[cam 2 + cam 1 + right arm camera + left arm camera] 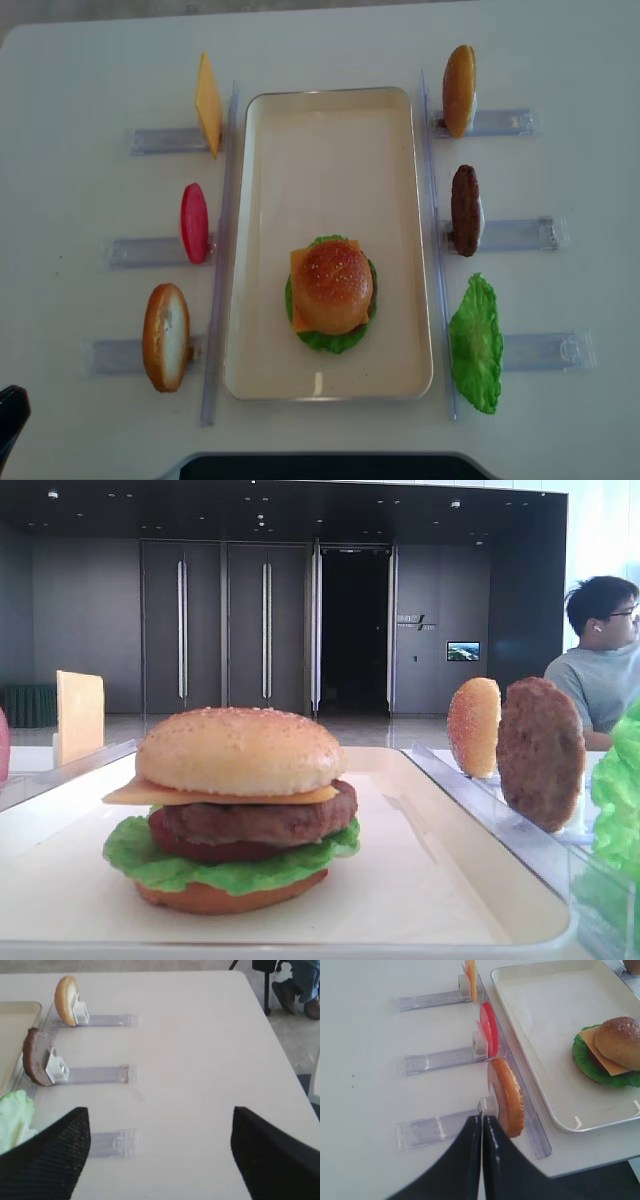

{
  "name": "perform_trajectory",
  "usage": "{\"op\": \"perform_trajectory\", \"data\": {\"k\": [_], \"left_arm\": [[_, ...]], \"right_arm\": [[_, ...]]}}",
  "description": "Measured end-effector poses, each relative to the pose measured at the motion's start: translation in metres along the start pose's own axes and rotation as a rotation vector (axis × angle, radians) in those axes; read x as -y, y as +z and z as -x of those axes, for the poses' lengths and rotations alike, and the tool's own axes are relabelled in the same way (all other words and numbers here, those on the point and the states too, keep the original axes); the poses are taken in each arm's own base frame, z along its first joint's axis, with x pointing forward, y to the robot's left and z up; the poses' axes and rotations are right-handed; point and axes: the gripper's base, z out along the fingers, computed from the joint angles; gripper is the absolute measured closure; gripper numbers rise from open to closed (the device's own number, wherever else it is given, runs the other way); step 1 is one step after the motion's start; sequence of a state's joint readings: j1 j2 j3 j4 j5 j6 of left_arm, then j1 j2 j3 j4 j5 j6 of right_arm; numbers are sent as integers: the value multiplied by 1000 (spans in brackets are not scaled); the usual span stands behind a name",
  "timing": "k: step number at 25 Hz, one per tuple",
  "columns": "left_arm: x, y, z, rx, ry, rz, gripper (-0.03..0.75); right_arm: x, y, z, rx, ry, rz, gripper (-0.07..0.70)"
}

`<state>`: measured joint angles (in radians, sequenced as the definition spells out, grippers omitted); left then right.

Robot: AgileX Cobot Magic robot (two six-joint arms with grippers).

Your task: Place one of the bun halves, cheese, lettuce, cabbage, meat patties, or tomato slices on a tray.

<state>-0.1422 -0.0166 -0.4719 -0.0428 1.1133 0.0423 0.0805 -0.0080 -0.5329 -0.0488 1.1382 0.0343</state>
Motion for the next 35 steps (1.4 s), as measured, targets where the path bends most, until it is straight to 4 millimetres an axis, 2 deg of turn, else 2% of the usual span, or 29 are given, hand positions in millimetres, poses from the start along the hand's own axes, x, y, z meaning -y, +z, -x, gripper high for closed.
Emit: {"op": "perform_trajectory", "data": {"k": [3,35], "left_arm": [[0,0,0,0,0,0,716],[0,0,0,0,0,0,716]], "right_arm": [[-1,8,-6,-37,3,2,55],[1,8,-6,-34,-3,-9,55]]}}
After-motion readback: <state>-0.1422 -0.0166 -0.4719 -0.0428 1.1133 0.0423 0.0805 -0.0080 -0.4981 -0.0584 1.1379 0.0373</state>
